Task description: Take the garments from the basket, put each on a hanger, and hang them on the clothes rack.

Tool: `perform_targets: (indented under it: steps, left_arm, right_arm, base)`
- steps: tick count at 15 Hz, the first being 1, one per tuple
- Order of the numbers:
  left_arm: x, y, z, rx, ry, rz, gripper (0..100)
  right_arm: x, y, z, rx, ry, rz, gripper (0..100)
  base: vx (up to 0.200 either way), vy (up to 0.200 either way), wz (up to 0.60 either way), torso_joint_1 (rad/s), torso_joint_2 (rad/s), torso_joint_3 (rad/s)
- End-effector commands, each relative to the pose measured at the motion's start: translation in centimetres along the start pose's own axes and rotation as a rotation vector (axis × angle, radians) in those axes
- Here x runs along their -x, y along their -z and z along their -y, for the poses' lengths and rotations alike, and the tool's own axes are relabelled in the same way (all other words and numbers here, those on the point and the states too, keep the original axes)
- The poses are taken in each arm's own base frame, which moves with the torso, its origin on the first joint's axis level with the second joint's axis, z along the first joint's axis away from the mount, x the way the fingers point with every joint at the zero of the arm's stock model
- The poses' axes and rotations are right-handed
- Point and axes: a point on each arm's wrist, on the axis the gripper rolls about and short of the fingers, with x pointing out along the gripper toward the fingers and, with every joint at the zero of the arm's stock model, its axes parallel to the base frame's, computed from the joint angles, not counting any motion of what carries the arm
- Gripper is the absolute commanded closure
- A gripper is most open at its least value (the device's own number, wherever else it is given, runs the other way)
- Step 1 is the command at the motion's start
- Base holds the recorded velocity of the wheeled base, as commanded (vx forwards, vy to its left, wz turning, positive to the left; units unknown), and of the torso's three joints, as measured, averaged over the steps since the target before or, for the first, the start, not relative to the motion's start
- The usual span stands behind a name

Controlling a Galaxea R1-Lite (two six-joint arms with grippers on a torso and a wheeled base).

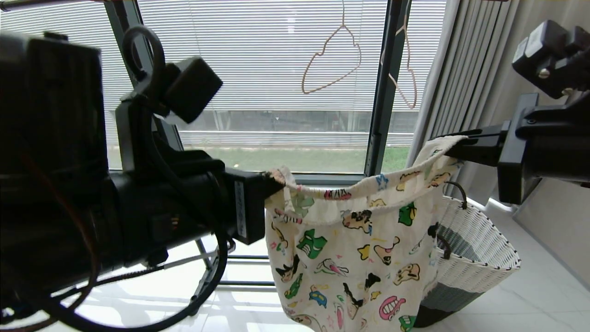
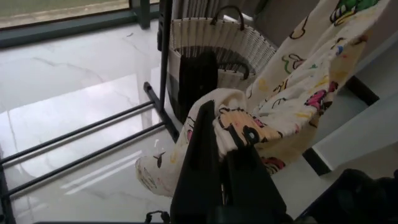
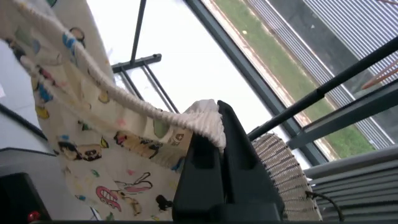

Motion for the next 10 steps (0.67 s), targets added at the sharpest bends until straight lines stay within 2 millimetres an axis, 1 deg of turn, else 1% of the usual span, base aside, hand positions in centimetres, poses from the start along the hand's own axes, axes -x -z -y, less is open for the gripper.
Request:
perform_targets:
  steps: [1, 3, 4, 6, 8, 9, 10]
  left_arm:
    - [0.4, 2.7, 1.3, -0.052, 0.012, -0.070, 100]
    - [0.3, 2.7, 1.2, -0.089, 0.005, -0.068, 100]
    - [0.0, 2.3, 0.8, -0.089, -0.014, -0.037, 100]
    - [-1.1, 1.0, -0.8, -0.065, -0.085, 0.066, 100]
    - [-1.6, 0.7, -1.0, -0.054, -0.140, 0.106, 100]
    - [-1.6, 0.7, -1.1, -0.054, -0.160, 0.106, 100]
    - [-1.8, 0.8, -1.1, -0.053, -0.170, 0.103, 100]
  right_arm:
    - [-1.9, 0.0, 0.4, -0.005, -0.009, -0.021, 100]
    - [-1.5, 0.3, 0.2, -0.007, -0.011, -0.034, 100]
    - [-1.1, 0.7, -0.1, -0.009, -0.012, -0.048, 100]
    - [-0.1, 1.6, -0.6, -0.016, -0.027, -0.088, 100]
    - [0.4, 1.7, -1.1, -0.015, -0.055, -0.106, 100]
    - [0.3, 1.6, -1.4, -0.011, -0.070, -0.102, 0]
    - [0.3, 1.6, -1.7, -0.008, -0.082, -0.101, 0]
  base:
    - [0.000, 0.000, 0.00, 0.000, 0.00, 0.000]
    - [0.000, 0.000, 0.00, 0.000, 0.00, 0.000]
    - [0.000, 0.000, 0.00, 0.000, 0.00, 0.000]
    - [0.000, 0.000, 0.00, 0.000, 0.00, 0.000]
    - [0.000, 0.000, 0.00, 0.000, 0.00, 0.000]
    - [0.000, 0.000, 0.00, 0.000, 0.00, 0.000]
    - [0.000, 0.000, 0.00, 0.000, 0.00, 0.000]
